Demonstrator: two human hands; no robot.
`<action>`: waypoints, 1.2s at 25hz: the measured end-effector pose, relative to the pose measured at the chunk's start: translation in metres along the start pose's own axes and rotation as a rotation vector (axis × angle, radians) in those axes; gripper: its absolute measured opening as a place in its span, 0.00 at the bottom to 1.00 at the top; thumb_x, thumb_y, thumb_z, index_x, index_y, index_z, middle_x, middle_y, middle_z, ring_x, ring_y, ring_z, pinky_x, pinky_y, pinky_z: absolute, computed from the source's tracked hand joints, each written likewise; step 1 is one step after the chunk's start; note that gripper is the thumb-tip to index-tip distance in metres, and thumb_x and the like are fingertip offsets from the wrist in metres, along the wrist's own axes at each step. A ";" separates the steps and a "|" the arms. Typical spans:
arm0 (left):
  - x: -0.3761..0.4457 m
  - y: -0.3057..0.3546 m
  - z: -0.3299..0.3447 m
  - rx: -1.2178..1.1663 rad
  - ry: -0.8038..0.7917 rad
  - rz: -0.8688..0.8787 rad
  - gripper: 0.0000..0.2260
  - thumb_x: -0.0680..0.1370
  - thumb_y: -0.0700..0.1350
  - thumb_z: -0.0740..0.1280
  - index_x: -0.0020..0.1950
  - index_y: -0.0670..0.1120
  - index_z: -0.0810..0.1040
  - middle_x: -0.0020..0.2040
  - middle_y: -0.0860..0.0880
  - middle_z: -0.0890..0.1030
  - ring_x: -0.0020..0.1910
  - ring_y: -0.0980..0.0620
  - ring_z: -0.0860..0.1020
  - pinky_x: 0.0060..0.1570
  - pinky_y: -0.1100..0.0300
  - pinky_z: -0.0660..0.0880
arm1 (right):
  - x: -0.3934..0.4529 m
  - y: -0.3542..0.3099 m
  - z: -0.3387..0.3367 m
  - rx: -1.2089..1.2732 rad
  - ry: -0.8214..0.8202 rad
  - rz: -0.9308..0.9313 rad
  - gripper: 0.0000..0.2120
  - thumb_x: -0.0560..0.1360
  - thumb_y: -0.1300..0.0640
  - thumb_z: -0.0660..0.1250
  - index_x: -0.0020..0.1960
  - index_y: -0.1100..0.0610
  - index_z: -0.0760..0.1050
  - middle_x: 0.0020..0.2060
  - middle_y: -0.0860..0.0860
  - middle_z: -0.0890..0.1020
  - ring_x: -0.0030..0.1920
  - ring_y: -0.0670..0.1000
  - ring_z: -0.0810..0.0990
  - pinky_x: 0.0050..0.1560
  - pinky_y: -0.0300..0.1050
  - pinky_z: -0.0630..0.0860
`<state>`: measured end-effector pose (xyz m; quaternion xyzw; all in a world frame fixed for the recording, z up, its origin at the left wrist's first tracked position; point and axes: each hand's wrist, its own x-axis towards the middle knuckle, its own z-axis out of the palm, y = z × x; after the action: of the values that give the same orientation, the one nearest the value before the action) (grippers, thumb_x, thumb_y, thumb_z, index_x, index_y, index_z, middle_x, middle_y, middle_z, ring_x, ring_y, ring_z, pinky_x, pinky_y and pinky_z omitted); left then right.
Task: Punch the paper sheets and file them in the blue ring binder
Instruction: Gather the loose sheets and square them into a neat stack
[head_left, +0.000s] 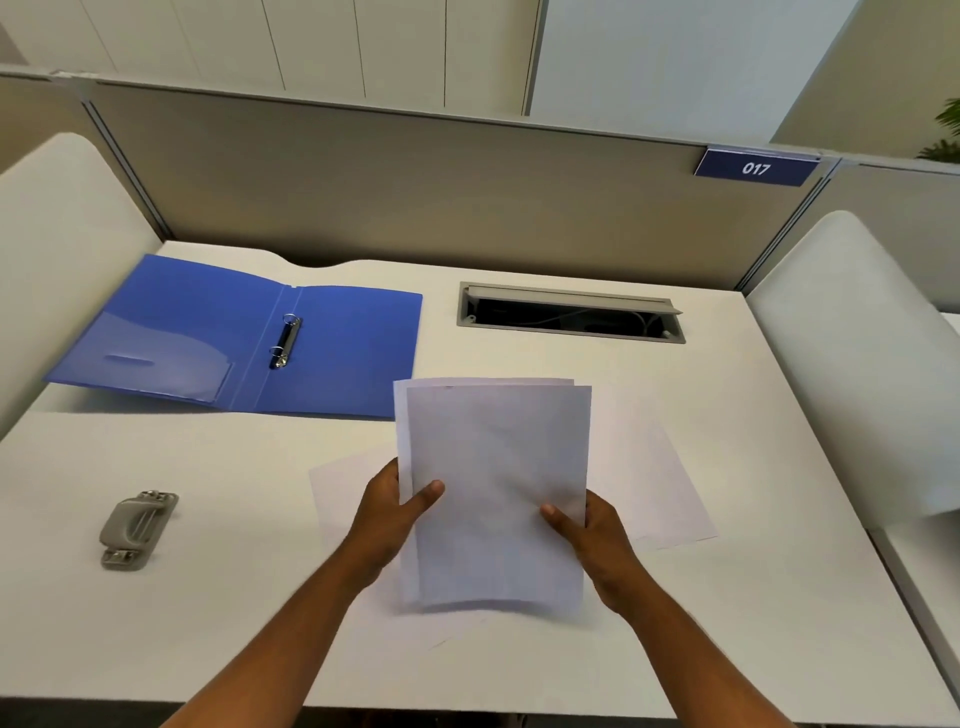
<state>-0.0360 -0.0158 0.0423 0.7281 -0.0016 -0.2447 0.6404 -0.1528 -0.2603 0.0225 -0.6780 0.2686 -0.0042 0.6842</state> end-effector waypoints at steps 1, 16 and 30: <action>-0.001 0.009 0.007 0.000 0.056 0.059 0.14 0.77 0.52 0.69 0.61 0.53 0.73 0.54 0.54 0.81 0.53 0.49 0.82 0.41 0.64 0.81 | 0.001 -0.007 0.005 -0.008 0.042 -0.044 0.18 0.75 0.52 0.75 0.64 0.52 0.79 0.55 0.49 0.87 0.54 0.52 0.86 0.58 0.54 0.82; -0.029 0.023 0.025 -0.038 0.205 0.334 0.10 0.78 0.53 0.62 0.59 0.62 0.69 0.56 0.56 0.78 0.57 0.52 0.79 0.55 0.57 0.79 | -0.002 -0.043 0.039 -0.095 0.274 -0.310 0.14 0.77 0.59 0.72 0.59 0.47 0.76 0.50 0.43 0.84 0.51 0.44 0.83 0.47 0.35 0.81; -0.013 -0.086 -0.027 0.843 0.462 -0.202 0.32 0.75 0.57 0.69 0.73 0.46 0.62 0.74 0.42 0.61 0.71 0.39 0.61 0.67 0.43 0.66 | 0.026 0.007 -0.002 -0.313 0.176 0.007 0.11 0.78 0.59 0.71 0.60 0.54 0.80 0.53 0.50 0.85 0.52 0.54 0.84 0.56 0.55 0.82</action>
<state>-0.0649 0.0291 -0.0319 0.9556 0.1121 -0.1158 0.2467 -0.1336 -0.2718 0.0065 -0.7724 0.3270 -0.0193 0.5442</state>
